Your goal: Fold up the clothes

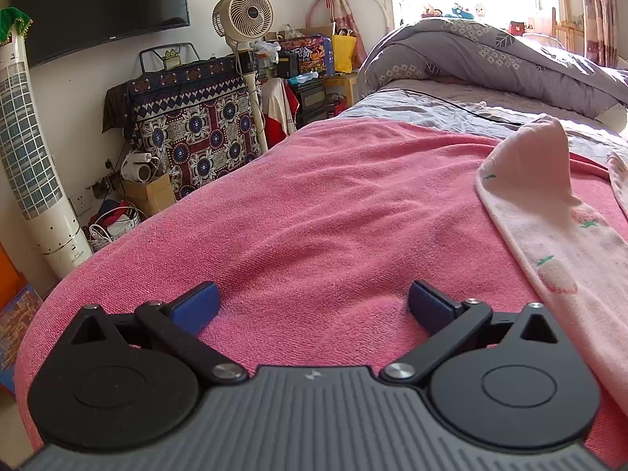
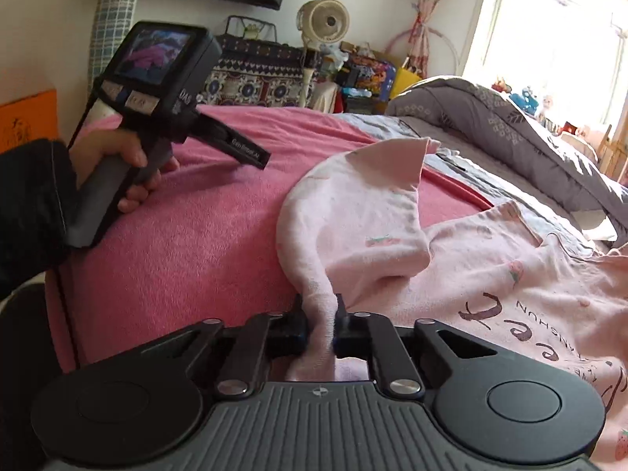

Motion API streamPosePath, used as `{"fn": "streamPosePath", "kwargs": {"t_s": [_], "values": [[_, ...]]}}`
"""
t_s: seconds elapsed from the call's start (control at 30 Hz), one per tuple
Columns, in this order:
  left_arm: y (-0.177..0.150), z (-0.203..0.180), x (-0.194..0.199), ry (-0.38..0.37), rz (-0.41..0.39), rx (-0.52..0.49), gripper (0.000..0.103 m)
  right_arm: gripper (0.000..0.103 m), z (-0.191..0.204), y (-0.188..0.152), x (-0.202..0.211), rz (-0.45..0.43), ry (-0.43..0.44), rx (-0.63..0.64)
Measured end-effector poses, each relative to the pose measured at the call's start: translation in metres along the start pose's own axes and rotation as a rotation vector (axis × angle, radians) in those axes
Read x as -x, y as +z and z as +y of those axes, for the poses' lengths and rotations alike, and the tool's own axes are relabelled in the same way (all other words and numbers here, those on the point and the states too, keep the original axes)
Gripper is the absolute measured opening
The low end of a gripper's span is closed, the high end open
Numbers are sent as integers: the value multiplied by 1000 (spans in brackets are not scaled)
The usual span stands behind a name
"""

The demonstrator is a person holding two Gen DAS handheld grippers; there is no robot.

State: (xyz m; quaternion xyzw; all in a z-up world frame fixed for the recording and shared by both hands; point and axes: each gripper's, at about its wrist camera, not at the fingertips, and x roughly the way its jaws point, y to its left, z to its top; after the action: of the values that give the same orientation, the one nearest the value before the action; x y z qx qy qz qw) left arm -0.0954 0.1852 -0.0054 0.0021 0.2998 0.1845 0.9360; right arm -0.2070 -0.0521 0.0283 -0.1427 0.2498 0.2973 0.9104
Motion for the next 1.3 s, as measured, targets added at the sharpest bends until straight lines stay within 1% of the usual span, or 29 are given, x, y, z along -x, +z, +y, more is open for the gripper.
{"fn": "streamPosePath", "kwargs": {"t_s": [0.03, 0.07, 0.1, 0.13, 0.17, 0.2, 0.27, 0.33, 0.37, 0.4, 0.47, 0.5, 0.57, 0.6, 0.67, 0.77, 0.83, 0.87, 0.9, 0.93, 0.97, 1.0, 1.07, 1.13, 1.23, 1.3], "values": [[0, 0, 0, 0, 1, 0, 103, 12, 2, 7, 10, -31, 56, -15], [1, 0, 0, -1, 3, 1, 103, 12, 7, 12, 19, -50, 97, 11], [1, 1, 1, -4, 6, 2, 103, 12, 10, 14, 25, -48, 145, 47], [2, 1, 0, -5, 10, 3, 103, 12, 12, 13, 28, -32, 192, 69], [3, 2, 0, -8, 16, 5, 103, 13, 12, 8, 27, 3, 215, 88], [4, 3, -1, -11, 21, 6, 103, 18, 11, 1, 25, 46, 229, 108], [4, 3, -1, -10, 21, 6, 103, 22, 6, -11, 23, 120, 252, 128], [3, 2, -1, -8, 17, 5, 103, 37, -10, -10, 31, 122, 288, 85], [2, 3, -1, -8, 15, 5, 103, 52, -20, -4, 37, 102, 301, 64], [2, 3, -1, -9, 14, 6, 103, 64, -33, 5, 45, 62, 298, 43], [1, 4, -1, -9, 10, 8, 103, 72, -56, 31, 53, -3, 263, 9], [1, 4, -1, -9, 8, 9, 103, 74, -66, 49, 48, -23, 224, -11], [0, 4, 0, -5, 1, 7, 103, 74, -83, 80, 26, -37, 142, -52], [0, 4, 0, -6, -1, 9, 103, 74, -88, 97, 3, -34, 98, -69], [0, 6, 1, -12, -6, 16, 103, 74, -92, 123, -44, -4, 57, -81], [-2, 10, 3, -30, -22, 37, 103, 74, -87, 155, -148, 86, -16, -128], [-4, 13, 5, -45, -36, 56, 103, 74, -87, 164, -209, 160, -60, -161], [-4, 15, 6, -51, -39, 61, 103, 72, -88, 164, -235, 206, -96, -172], [-5, 16, 7, -57, -42, 66, 103, 48, -88, 161, -259, 256, -138, -181], [-5, 17, 9, -64, -46, 71, 103, 28, -91, 156, -282, 320, -189, -198], [-5, 19, 10, -71, -50, 76, 103, 19, -94, 153, -289, 311, -218, -238], [-7, 23, 15, -87, -67, 91, 103, 9, -95, 153, -286, 289, -220, -266], [-13, 32, 27, -119, -109, 126, 103, 7, -96, 159, -275, 255, -213, -295], [-20, 42, 39, -129, -149, 164, 103, 7, -87, 178, -262, 196, -160, -286], [-27, 61, 49, -108, -186, 226, 103, 7, -59, 222, -248, 99, -14, -276], [-28, 73, 45, -114, -167, 267, 103, 7, -30, 262, -246, 30, 106, -250]]}}
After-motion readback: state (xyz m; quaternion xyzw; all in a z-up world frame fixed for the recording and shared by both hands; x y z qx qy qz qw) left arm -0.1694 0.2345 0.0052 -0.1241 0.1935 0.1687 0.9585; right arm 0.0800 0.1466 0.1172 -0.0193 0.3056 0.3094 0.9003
